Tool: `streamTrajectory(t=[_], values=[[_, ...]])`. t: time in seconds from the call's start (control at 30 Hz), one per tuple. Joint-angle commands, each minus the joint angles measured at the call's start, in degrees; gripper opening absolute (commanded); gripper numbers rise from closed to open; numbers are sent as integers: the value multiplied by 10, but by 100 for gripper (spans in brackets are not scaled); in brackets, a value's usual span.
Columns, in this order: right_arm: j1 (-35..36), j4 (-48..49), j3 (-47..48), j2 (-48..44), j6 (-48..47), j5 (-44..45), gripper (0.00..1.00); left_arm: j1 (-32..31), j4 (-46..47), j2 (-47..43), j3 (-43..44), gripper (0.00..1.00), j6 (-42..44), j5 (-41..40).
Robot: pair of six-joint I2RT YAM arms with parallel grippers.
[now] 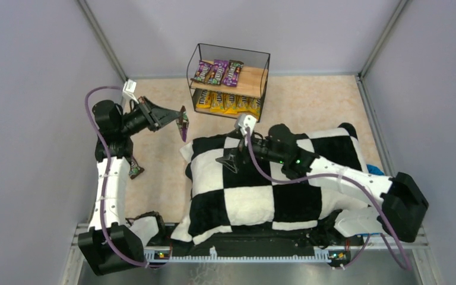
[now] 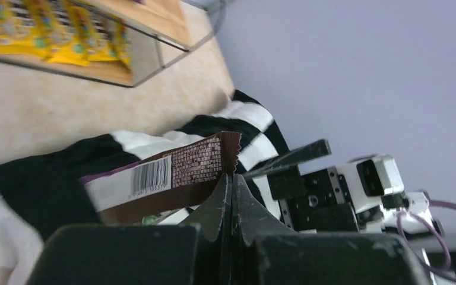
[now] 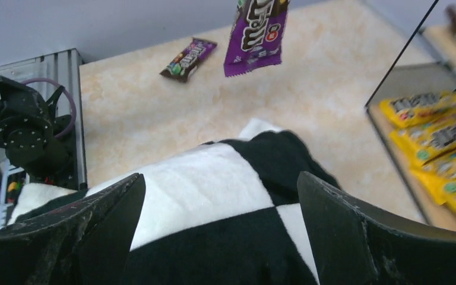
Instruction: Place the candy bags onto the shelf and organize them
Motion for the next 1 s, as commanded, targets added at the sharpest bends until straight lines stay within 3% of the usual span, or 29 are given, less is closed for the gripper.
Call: streamTrajectory(t=[0.0,0.1,0.2,0.37,0.5,0.6,0.87,0.97], values=[[3,201,-68,-93,-118,-40,99,-46,135,-9,25,0,-53,98],[4,208,-115,-138,-259,-98,99,-79,168,-13,28,0,-73,118],[9,205,-155,-176,-415,-88,99,-95,170,-13,42,0,-104,120],[10,185,-158,-195,-534,-85,99,-103,198,-2,46,0,-202,114],[10,286,-178,-155,-599,-103,95,-107,295,9,9,0,-327,124],[10,379,-180,-104,-606,-129,88,-110,375,13,-19,0,-411,128],[12,541,-161,32,-603,-133,84,-113,359,-9,-20,0,-441,99],[12,661,-168,73,-554,-117,84,-114,344,-14,-9,0,-443,89]])
